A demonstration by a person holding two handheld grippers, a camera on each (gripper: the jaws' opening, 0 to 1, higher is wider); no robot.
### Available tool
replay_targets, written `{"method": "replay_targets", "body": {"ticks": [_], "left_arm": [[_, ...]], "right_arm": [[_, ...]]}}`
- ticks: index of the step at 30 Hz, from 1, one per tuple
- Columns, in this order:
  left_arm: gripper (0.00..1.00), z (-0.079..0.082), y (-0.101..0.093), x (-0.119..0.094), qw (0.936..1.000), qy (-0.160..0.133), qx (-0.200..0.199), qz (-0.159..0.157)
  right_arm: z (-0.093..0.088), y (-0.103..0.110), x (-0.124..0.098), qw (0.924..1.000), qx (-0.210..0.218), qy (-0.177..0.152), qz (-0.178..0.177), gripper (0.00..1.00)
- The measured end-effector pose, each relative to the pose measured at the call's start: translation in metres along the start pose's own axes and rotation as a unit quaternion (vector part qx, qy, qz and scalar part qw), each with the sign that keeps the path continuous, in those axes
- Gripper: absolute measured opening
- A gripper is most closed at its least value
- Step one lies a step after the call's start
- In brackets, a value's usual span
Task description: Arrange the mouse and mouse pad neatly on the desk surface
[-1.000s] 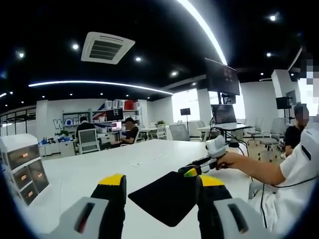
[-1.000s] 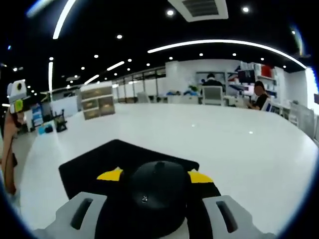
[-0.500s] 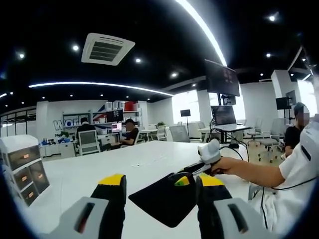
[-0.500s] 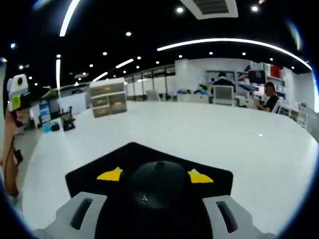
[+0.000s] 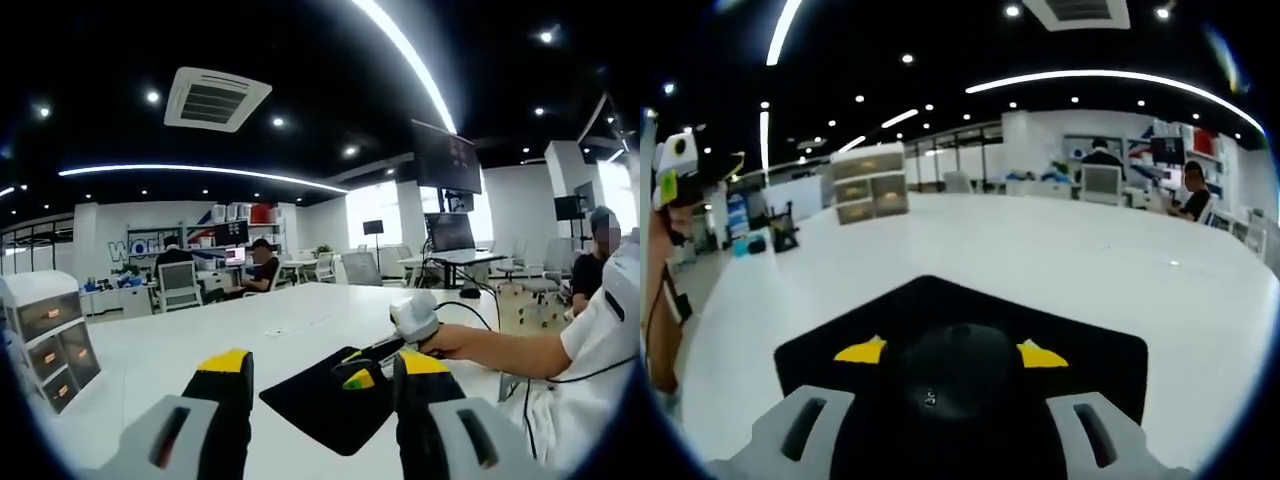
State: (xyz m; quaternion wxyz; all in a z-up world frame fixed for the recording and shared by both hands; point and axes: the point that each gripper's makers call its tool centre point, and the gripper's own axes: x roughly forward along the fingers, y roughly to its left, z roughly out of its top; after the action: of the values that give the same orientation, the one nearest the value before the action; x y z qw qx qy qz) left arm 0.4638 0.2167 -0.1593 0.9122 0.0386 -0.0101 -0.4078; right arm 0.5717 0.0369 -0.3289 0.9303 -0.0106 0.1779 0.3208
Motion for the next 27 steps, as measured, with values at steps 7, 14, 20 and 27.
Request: {"method": "replay_targets", "body": {"ticks": [7,14,20,27], "left_arm": [[0.57,-0.0009,-0.0005,0.0012,1.0000,0.001,0.000,0.000],[0.57,-0.0005,-0.0019,0.0016,1.0000,0.000,0.000,-0.001],[0.57,-0.0005,-0.0025,0.0018,1.0000,0.000,0.000,-0.001],[0.57,-0.0001,-0.0015,0.0011,1.0000,-0.001,-0.001,-0.002]], "right_arm": [[-0.0049,0.0001,0.0013,1.0000,0.000,0.002,0.000,0.46],[-0.0072,0.0013,0.0023,1.0000,-0.001,0.002,0.004,0.47],[-0.0075,0.0018,0.0022,1.0000,0.005,-0.003,0.005,0.47],[-0.0100,0.0028,0.0025,1.0000,-0.005,0.000,0.007,0.48]]}}
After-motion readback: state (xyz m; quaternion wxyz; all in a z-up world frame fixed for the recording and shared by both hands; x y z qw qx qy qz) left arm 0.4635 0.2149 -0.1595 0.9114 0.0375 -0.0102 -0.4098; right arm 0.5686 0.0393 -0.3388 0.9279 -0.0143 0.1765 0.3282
